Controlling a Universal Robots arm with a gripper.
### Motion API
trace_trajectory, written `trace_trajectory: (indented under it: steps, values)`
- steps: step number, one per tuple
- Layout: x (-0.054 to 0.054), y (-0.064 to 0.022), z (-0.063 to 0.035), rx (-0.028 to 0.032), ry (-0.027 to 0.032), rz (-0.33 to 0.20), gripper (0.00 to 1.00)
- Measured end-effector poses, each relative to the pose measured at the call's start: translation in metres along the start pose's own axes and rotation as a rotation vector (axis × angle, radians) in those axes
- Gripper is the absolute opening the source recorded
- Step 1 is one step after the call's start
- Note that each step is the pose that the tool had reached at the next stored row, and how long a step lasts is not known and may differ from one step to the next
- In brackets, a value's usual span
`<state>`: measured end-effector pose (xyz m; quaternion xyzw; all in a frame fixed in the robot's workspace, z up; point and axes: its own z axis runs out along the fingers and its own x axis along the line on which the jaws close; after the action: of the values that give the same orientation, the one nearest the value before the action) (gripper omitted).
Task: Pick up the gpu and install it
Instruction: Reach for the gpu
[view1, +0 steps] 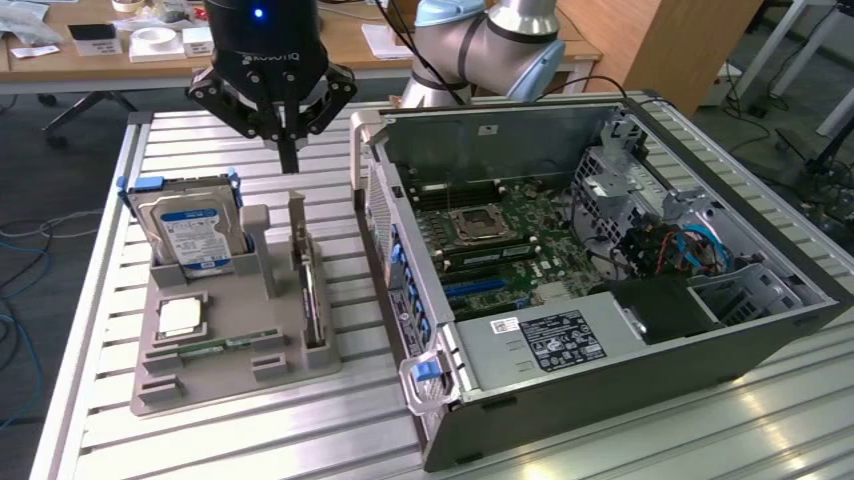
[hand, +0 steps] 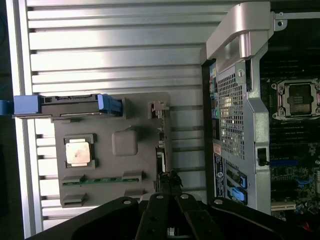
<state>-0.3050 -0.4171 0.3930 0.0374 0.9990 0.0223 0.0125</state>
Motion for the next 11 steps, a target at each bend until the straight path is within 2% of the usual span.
trace_trajectory:
  steps: [6, 11]
  values:
    - [0.0000, -0.0003, 0.0000, 0.0001, 0.0001, 0.000, 0.11]
    - [-0.0003, -0.0038, -0.0002, 0.0000, 0.0000, 0.000, 0.11]
